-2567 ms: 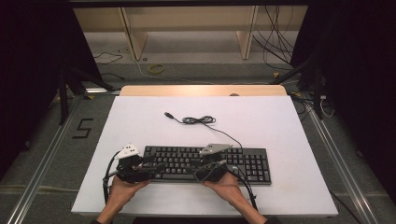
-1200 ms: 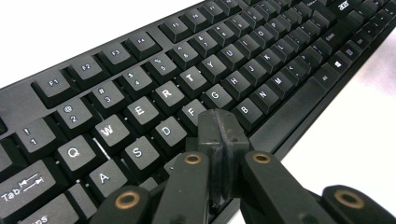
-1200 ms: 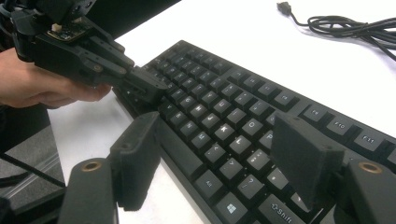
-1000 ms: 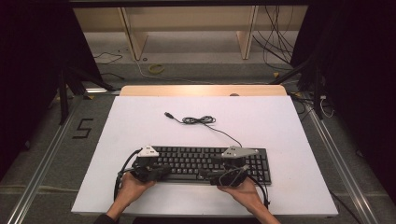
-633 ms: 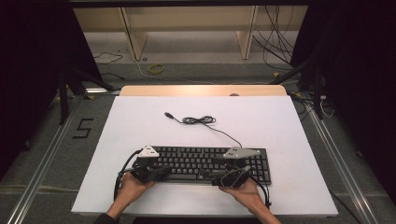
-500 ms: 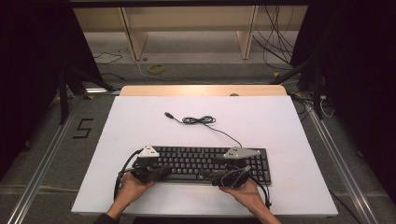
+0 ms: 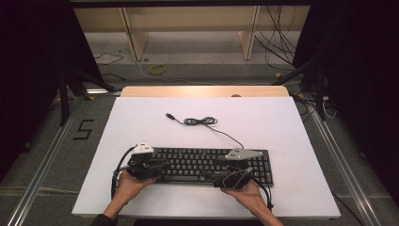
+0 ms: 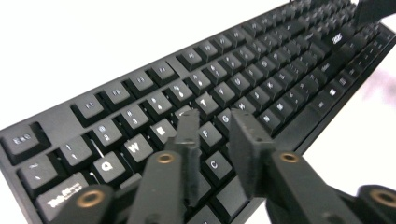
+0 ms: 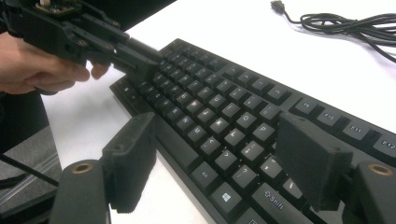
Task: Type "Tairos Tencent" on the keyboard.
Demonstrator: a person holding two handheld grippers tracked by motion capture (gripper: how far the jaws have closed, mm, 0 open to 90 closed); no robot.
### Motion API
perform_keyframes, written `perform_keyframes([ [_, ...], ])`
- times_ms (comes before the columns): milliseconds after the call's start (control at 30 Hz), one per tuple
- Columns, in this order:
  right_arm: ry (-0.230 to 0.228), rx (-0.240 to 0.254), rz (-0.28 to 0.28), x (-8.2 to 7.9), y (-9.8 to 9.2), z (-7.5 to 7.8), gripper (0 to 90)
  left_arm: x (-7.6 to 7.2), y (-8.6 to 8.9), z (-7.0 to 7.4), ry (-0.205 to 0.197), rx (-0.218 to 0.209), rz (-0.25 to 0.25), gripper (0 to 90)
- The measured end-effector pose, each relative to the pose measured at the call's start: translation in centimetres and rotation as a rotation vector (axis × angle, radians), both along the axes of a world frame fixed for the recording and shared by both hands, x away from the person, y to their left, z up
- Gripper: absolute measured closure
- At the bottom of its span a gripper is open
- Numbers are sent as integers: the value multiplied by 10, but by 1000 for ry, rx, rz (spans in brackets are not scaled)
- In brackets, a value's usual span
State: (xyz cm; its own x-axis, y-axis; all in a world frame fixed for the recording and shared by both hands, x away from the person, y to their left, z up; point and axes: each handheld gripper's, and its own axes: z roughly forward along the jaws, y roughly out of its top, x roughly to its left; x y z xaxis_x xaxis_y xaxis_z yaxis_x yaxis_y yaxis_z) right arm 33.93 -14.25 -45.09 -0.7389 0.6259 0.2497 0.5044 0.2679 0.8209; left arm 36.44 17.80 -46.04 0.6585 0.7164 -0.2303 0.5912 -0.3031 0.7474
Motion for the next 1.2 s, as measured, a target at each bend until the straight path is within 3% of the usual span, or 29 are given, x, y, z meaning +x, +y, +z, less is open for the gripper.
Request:
perform_keyframes([
  [33,1,0,1,0,0,0,297,1,1,1,1,-8,8,622],
  [200,0,1,2,0,0,1,295,5,2,5,-1,-16,49,485],
  [467,-4,4,1,-1,0,1,295,12,4,7,-5,-21,88,401],
  [767,-4,6,1,-1,0,1,293,23,7,4,3,-5,133,365],
  [900,-4,7,1,-1,0,2,293,24,8,2,3,1,137,436],
  [1200,-5,6,3,-1,0,1,293,25,1,-5,7,72,68,767],
])
